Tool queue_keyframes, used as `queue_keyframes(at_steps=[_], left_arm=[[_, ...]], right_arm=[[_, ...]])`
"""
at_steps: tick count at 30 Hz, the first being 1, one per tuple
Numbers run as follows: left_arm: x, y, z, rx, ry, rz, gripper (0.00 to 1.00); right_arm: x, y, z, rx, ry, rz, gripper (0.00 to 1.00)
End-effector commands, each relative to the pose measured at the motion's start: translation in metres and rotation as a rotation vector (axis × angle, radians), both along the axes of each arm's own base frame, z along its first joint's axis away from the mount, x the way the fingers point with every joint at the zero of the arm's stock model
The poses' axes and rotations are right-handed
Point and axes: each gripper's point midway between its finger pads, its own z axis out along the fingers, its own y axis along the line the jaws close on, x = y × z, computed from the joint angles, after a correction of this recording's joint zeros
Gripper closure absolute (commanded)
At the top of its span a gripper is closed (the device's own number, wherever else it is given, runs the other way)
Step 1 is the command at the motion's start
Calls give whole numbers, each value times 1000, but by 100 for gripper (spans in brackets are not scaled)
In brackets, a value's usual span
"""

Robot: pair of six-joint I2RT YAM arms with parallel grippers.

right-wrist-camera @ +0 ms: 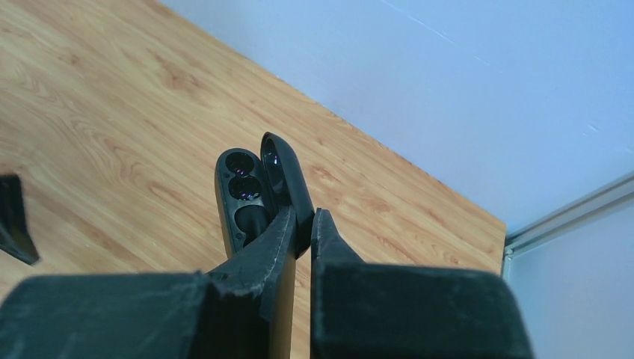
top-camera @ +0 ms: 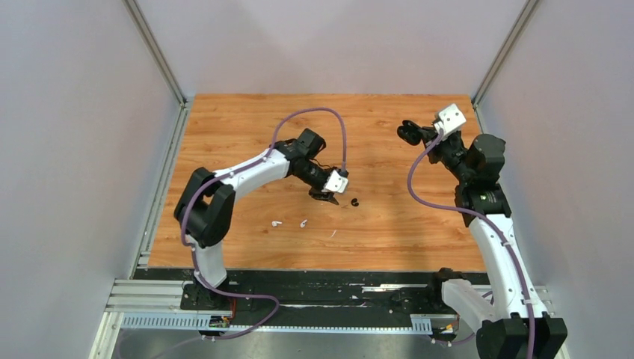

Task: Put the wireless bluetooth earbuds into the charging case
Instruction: Pick up the earbud from the center of the board.

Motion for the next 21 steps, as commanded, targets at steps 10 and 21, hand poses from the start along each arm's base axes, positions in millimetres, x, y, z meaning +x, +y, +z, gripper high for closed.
queue_keyframes(at_steps=[10, 21], left_arm=[[-7, -28, -41, 165, -161, -254, 60], [45, -59, -25, 259, 306, 710, 66]], right_arm=[[-34, 5, -4, 188, 69, 1, 100], [-34, 1, 1, 233, 91, -34, 100]])
